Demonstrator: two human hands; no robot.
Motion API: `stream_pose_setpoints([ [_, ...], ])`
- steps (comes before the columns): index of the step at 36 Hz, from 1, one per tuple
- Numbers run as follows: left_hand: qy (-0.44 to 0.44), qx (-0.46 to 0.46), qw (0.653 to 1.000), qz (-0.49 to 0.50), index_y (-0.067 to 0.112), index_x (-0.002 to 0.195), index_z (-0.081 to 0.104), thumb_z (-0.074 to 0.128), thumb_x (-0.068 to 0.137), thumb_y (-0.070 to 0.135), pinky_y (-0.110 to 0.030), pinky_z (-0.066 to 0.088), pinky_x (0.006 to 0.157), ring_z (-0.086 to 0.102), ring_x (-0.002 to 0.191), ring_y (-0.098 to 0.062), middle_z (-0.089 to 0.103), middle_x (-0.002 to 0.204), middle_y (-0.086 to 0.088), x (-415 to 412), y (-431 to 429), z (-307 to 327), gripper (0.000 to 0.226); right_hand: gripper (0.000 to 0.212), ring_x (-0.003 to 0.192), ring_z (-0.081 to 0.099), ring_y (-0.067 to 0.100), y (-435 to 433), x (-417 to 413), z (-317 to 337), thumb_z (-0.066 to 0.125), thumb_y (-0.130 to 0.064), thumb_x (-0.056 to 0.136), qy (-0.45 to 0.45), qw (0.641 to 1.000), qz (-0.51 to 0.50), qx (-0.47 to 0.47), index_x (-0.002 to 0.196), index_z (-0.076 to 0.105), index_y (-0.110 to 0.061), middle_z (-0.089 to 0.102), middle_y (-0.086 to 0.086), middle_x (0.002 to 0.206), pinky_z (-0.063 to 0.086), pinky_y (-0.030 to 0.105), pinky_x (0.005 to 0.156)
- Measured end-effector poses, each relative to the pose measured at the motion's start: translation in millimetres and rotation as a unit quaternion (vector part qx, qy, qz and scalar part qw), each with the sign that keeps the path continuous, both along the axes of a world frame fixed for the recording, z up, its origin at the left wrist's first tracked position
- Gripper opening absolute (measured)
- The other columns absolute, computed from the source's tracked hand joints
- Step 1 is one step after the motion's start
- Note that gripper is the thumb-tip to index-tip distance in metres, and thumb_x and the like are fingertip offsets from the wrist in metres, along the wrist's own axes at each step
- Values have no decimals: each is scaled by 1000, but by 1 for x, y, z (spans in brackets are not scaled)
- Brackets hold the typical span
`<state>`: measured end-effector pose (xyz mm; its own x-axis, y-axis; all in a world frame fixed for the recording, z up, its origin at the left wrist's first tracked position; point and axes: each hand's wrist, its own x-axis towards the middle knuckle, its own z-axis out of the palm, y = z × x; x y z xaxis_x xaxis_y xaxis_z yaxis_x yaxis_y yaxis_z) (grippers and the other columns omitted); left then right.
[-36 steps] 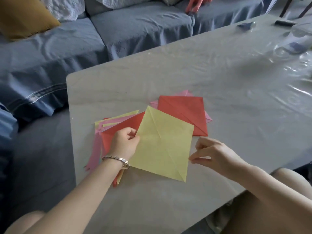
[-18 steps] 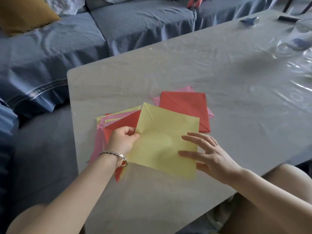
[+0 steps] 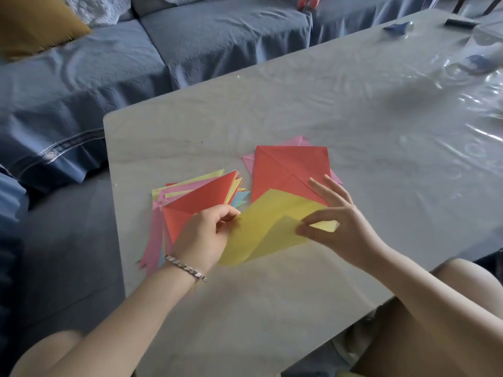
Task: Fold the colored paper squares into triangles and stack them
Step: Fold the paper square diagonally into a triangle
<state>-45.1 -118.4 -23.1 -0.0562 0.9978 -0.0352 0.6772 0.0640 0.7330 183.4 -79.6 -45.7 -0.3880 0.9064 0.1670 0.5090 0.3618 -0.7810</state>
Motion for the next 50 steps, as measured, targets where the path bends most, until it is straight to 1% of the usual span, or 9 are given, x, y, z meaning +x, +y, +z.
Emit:
stream_pose_setpoints([
  [4, -5, -25, 999, -42, 37, 70, 60, 59, 84, 6, -19, 46, 65, 58, 66, -2, 65, 73, 22, 3, -3, 4, 35, 8, 104, 51, -13, 1, -6, 15, 77, -26, 66, 76, 991, -36, -100, 67, 69, -28, 62, -21, 99, 30, -2, 86],
  [7, 4, -44, 998, -39, 42, 68, 57, 59, 84, 3, -21, 47, 69, 58, 67, -3, 64, 69, 27, 5, -6, 5, 42, 18, 61, 55, -16, -1, -10, 15, 79, -16, 68, 114, 981, -84, -134, 63, 66, -27, 62, -20, 69, 38, 0, 64],
  [11, -2, -45, 999, -10, 42, 74, 57, 55, 88, 6, -28, 50, 77, 64, 79, -11, 69, 80, 14, 8, -12, 7, 38, 20, 51, 53, -11, -6, -14, 13, 80, -15, 68, 156, 968, -132, -143, 61, 66, -27, 61, -21, 51, 38, 2, 54],
  [16, -44, 47, 997, 42, 22, 103, 65, 53, 90, 25, -2, 41, 68, 57, 78, 13, 59, 82, 25, 22, -16, 15, 18, 21, 50, 54, -8, -14, -20, 18, 79, -13, 69, 185, 961, -143, -145, 61, 65, -27, 62, -22, 51, 40, 4, 53],
  [21, -26, 132, 990, 38, 15, 109, 67, 69, 79, 12, 5, 34, 76, 52, 96, 6, 60, 93, 16, 40, -16, 21, 30, 22, 53, 55, -5, -22, -25, 25, 79, -13, 68, 196, 962, -145, -120, 60, 65, -29, 63, -21, 55, 41, 6, 55],
  [32, -83, 110, 989, 57, 26, 113, 63, 71, 76, 10, 1, 37, 76, 54, 85, 15, 62, 87, 18, 47, -19, 23, 41, 16, 56, 58, 0, -31, -25, 36, 78, -9, 68, 226, 956, -148, -117, 65, 66, -20, 67, -12, 62, 45, 9, 57],
  [38, -82, 109, 988, 67, 25, 110, 66, 72, 76, 13, -11, 45, 78, 58, 78, 1, 66, 93, 13, 47, -19, 26, 36, 24, 55, 59, 5, -32, -27, 39, 76, -10, 71, 249, 945, -145, -154, 85, 64, -26, 68, -7, 63, 46, 15, 54],
  [45, -150, 101, 981, 73, 36, 87, 65, 72, 75, 7, -2, 38, 59, 52, 58, 8, 58, 60, 26, 47, -18, 32, 32, 17, 60, 59, 15, -32, -27, 43, 76, -20, 66, 245, 949, -137, -146, 80, 69, -24, 66, 12, 67, 48, 28, 59],
  [50, -198, 84, 974, 65, 41, 79, 64, 72, 75, 8, -6, 43, 60, 52, 58, 1, 62, 62, 25, 45, -17, 32, 34, 15, 60, 58, 28, -34, -27, 44, 71, -30, 62, 237, 954, -131, -128, 76, 73, -29, 64, 17, 70, 51, 32, 61],
])
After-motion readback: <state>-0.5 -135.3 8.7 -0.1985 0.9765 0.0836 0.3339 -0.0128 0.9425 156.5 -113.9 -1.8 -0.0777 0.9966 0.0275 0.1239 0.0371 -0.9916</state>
